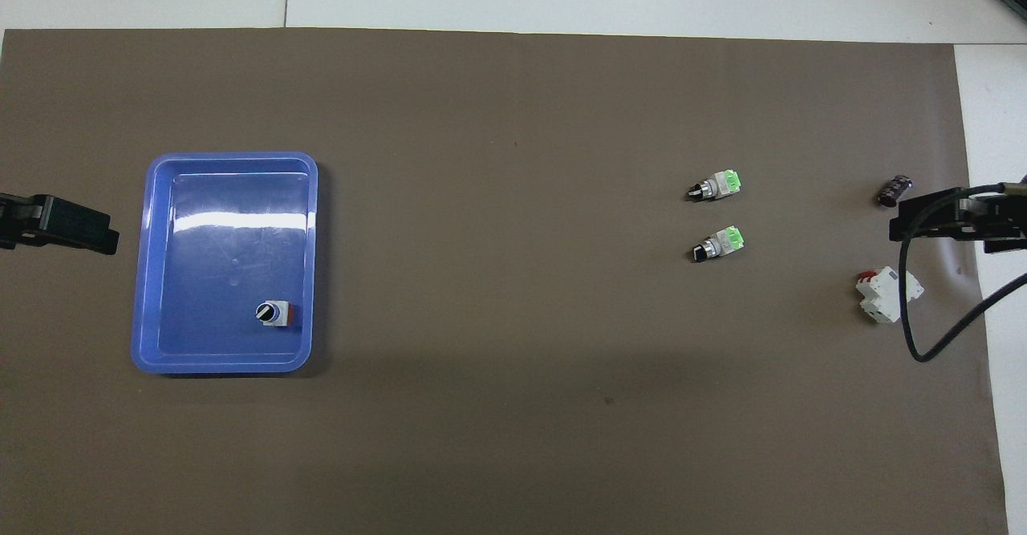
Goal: Turn and place switch with both arms
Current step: 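Move the right gripper toward the two green-lit switches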
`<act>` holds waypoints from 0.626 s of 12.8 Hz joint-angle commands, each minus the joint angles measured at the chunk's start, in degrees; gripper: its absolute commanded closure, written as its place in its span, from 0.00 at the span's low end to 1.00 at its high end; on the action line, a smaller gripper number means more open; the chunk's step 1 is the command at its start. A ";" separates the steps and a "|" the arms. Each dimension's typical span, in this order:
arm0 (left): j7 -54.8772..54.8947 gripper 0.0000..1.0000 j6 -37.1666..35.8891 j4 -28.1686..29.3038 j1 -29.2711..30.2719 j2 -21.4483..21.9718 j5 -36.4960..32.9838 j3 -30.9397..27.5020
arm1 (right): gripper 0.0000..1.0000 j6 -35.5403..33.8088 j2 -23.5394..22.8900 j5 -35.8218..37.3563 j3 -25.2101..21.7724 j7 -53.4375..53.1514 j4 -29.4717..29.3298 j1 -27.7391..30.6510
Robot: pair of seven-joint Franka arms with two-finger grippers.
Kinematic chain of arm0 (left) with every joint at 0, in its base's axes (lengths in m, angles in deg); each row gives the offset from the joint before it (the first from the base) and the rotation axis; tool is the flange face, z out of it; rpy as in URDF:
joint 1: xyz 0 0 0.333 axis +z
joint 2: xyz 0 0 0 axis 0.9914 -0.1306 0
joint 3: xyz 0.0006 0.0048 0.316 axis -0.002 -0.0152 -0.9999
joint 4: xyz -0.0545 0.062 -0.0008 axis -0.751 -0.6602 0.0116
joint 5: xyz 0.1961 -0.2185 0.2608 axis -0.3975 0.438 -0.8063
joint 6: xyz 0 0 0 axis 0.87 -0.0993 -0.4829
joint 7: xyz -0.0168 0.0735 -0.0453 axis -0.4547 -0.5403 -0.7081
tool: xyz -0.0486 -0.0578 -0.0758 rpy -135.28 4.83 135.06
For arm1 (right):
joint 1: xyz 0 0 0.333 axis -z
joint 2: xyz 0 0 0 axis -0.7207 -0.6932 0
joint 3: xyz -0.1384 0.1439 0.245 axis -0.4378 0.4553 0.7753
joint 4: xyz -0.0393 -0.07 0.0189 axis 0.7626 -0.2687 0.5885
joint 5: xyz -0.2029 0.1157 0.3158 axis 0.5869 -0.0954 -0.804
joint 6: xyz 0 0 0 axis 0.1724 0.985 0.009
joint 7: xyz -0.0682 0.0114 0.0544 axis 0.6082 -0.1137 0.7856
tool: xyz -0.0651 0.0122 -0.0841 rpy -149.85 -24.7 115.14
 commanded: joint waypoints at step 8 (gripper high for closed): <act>-0.51 0.00 -0.03 1.79 0.33 1.64 -0.84 0.22 | 0.00 0.18 1.40 0.86 0.60 0.30 1.65 0.23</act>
